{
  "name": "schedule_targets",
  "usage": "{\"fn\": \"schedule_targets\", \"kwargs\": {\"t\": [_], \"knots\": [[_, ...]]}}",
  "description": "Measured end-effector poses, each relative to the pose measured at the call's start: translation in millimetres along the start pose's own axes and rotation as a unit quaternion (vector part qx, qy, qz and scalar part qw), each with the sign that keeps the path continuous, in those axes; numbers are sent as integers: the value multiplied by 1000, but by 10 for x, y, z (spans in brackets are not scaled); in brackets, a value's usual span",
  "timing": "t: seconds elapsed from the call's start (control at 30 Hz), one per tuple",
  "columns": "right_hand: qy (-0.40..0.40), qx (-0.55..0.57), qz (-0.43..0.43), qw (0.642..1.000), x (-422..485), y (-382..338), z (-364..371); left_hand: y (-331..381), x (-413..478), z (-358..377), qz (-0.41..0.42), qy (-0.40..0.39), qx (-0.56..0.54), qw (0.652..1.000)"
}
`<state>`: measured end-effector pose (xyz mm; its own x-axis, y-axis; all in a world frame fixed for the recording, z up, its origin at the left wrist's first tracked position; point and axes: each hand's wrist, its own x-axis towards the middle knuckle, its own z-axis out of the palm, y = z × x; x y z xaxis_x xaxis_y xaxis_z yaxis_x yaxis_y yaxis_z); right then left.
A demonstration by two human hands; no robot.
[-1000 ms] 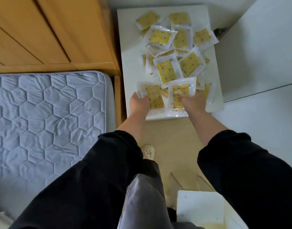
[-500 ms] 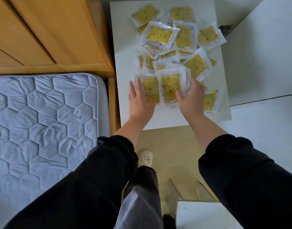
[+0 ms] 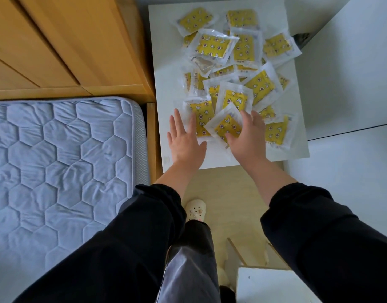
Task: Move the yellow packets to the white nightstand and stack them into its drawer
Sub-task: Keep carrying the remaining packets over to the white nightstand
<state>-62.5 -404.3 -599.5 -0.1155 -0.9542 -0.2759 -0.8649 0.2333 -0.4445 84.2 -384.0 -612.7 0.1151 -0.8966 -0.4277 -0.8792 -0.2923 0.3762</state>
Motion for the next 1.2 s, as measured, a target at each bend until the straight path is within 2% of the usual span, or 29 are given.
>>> {"fn": "schedule_targets", "kwargs": {"t": [0.2,0.3,0.37,0.47,0.53,0.73,0.9,0.93,1.07,1.2], "knots": [[-16,-34,-32,999,-21,35,8,0,-16,-1,34,-7,45,998],[40,-66,-37,996,-68,92,5,9,-23,1,50,-11,71,996],[72,-80,-6,994,-135,188,37,10,-45,23,68,-13,87,994],[21,-38,69,997,-232,308,142,14,-85,106,101,-23,126,987],[20,-14,81,996,-228,328,192,13,-106,154,111,-25,133,985],[37,-18,27,999,-192,328,137,-8,-125,190,132,-13,155,979],[39,-138,-103,984,-326,516,58,44,-53,214,248,-28,244,937],[43,-160,-88,982,-339,585,29,42,-36,227,260,-32,257,930],[-8,-127,106,986,-257,814,-42,53,10,300,288,-42,286,913],[-40,-88,107,990,-144,812,23,87,86,309,269,-32,293,917]]}}
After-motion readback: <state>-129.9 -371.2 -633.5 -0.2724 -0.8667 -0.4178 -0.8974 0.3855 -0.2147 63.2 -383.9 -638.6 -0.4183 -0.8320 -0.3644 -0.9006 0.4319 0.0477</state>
